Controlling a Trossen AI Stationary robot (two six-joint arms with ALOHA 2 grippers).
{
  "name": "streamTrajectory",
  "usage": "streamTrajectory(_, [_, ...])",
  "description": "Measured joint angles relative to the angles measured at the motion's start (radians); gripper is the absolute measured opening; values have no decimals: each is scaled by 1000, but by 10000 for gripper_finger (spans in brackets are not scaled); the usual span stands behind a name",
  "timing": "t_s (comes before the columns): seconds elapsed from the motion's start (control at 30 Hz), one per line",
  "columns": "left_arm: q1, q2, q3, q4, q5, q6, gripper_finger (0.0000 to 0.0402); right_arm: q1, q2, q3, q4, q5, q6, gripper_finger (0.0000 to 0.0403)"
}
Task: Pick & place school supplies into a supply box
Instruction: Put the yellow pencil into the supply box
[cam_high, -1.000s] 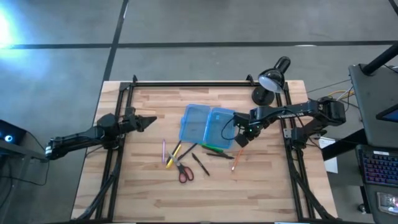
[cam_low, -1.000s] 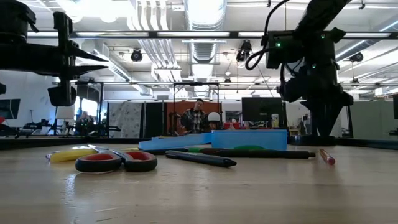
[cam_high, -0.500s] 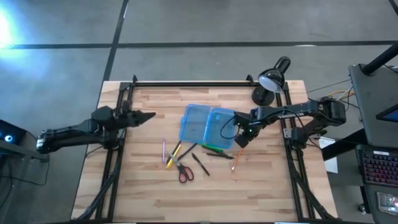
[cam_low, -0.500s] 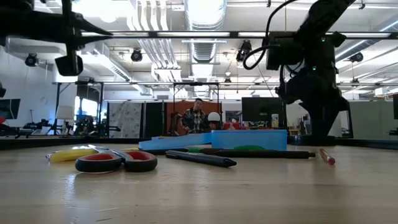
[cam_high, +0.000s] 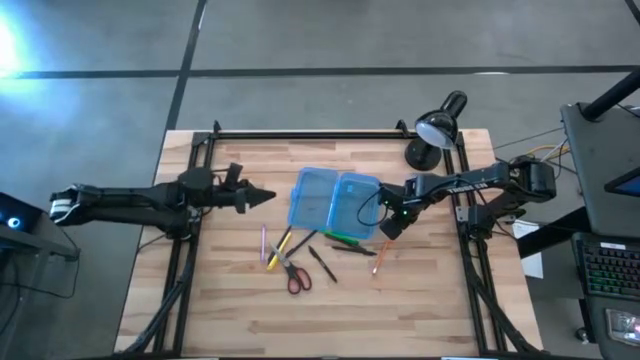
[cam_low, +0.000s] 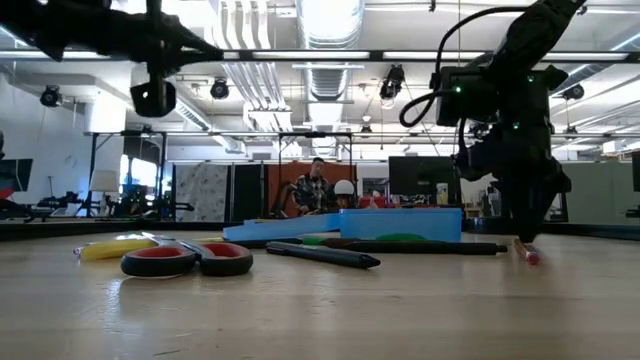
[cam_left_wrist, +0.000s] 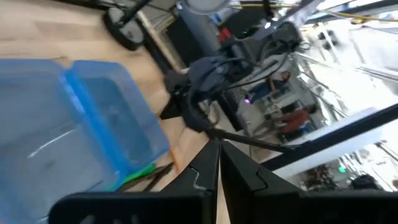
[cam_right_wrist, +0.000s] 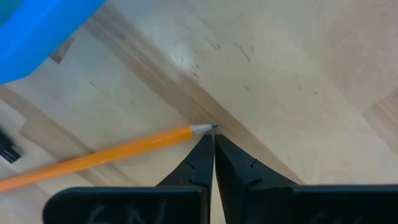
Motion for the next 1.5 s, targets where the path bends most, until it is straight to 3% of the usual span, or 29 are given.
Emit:
streamTrajectory(0.4, [-9, 133, 93, 30, 32, 32, 0, -1, -100, 27, -30, 5, -20, 8])
streamTrajectory(0.73, [-14, 220, 105, 87, 61, 26, 0, 0, -39, 13, 29, 1, -51, 8])
streamTrajectory(1.27, [-15, 274, 104, 143, 62, 31, 0, 0, 3, 14, -8, -22, -176, 8])
streamTrajectory(1.5, [-15, 274, 104, 148, 60, 31, 0, 0, -43, 31, -68, -22, -162, 8])
